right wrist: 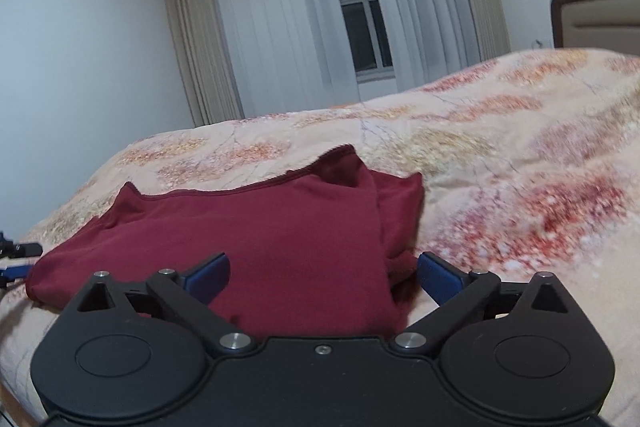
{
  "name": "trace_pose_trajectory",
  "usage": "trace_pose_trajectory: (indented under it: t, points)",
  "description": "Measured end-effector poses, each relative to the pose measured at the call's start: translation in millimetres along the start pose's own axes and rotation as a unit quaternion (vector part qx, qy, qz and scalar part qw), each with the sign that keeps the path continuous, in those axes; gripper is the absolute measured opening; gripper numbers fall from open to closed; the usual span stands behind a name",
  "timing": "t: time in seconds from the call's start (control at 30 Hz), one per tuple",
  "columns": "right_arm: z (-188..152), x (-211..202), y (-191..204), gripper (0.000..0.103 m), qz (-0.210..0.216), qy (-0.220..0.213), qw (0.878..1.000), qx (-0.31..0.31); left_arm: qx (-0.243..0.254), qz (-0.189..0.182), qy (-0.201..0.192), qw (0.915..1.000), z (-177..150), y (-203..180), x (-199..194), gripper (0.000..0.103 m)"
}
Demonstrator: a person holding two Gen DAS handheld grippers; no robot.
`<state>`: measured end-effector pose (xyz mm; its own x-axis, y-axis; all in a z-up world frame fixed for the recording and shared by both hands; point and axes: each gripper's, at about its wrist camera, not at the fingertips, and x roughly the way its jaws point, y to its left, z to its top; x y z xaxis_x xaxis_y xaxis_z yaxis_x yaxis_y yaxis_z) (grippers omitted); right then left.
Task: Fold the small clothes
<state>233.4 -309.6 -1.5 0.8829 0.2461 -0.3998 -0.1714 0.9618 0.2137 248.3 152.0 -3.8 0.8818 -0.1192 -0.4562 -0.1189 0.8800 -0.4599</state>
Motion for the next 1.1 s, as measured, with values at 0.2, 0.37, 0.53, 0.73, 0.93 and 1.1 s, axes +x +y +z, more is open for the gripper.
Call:
trace_pose_trajectory:
  t: [0.2, 0.37, 0.53, 0.73, 0.93, 1.1]
  points:
    - [-1, 14, 15, 0.102, 0.01, 0.002, 1.0, -0.006, -0.01, -0.024, 0.002, 0.9997, -8, 0, 8, 0.002]
    - [-5, 19, 18, 0.102, 0.014, 0.008, 1.0, -0.008, -0.071, -0.013, -0.008, 0.9974, -15, 14, -4, 0.0]
    - [-10, 19, 17, 0.102, 0.012, 0.012, 1.0, -0.014, -0.093, -0.015, -0.006, 0.9955, -26, 19, -8, 0.0]
    - [-5, 18, 24, 0.102, 0.005, 0.001, 0.999, -0.033, -0.083, -0.015, -0.014, 0.9963, -24, 16, -11, 0.014]
    - [16, 44, 49, 0.102, -0.028, -0.007, 0.996, -0.085, -0.029, 0.003, -0.035, 0.999, -27, -7, -23, 0.077]
    - [39, 88, 86, 0.102, -0.029, 0.012, 0.989, -0.142, -0.007, 0.04, -0.036, 0.9985, -31, -25, -33, 0.102]
